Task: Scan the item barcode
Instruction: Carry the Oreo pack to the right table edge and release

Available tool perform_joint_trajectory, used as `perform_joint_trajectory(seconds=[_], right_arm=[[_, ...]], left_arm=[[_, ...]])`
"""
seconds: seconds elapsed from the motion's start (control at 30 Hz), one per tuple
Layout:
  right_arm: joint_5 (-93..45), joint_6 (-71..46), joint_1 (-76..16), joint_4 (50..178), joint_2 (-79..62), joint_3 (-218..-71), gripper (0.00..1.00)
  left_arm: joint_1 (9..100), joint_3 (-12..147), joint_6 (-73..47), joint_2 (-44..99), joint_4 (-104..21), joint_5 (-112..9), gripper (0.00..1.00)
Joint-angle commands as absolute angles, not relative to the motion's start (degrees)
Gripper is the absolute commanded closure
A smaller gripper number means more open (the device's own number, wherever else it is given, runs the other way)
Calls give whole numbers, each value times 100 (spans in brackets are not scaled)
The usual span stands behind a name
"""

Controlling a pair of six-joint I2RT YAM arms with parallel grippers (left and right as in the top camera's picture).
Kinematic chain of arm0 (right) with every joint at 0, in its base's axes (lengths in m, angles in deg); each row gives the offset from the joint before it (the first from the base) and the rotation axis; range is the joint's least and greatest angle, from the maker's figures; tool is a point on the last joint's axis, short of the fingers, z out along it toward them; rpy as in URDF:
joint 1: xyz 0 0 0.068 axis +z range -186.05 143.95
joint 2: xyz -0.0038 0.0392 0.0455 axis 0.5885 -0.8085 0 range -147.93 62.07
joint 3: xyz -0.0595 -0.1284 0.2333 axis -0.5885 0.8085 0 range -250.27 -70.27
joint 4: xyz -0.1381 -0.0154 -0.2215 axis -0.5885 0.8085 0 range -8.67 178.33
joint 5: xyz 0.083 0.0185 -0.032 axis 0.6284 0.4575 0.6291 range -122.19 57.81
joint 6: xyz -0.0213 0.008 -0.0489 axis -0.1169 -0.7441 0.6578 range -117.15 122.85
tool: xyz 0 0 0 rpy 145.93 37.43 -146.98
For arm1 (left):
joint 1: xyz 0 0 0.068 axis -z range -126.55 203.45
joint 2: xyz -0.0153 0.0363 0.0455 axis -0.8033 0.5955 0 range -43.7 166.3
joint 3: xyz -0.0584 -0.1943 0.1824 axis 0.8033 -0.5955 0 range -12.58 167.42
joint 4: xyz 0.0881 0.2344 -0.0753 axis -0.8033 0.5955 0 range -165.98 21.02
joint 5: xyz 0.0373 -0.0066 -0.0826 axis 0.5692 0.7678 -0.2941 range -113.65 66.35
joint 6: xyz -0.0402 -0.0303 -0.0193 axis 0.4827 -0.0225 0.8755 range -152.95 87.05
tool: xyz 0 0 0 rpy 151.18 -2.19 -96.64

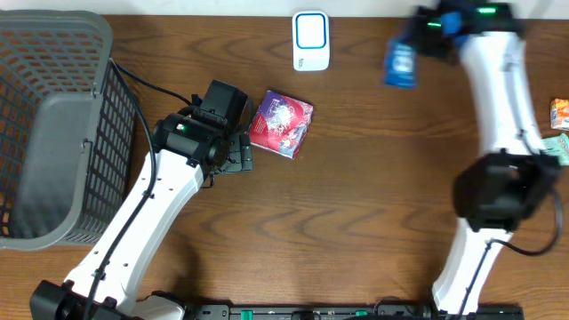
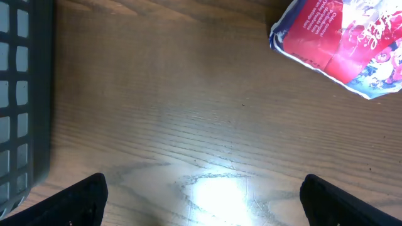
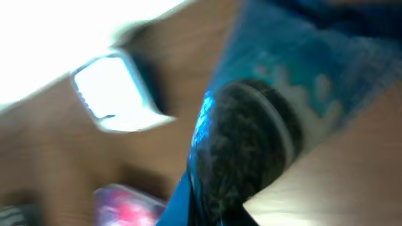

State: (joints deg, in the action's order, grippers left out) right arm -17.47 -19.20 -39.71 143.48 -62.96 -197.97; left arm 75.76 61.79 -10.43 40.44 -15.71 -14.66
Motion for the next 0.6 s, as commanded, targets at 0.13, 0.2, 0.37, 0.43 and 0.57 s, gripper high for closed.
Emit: perform_joint_trajectory(seconds=[0.13,0.2,0.37,0.43,0.57], right_arm=[[-3699,-547,-5119,14984,-6351,-19369,99],[-4016,-610,-5381,14870,-6364,-19089,91],[-4167,-1183,-5877,14510,-6364,-18411,1],[-3968,-1517,-5987,14475,-6364,-18202,1],[-2669,-1266,-5965,14407,-6364,-18014,1]], left_arm=[[7591,6190,-1012,4057,-1539,-1396,2],[7591,6190,-1012,4057,-1539,-1398,2],[7591,6190,-1012,4057,-1539,-1396,2],[7591,6190,-1012,4057,-1539,-1398,2],[7591,6190,-1012,4057,-1539,-1398,2]])
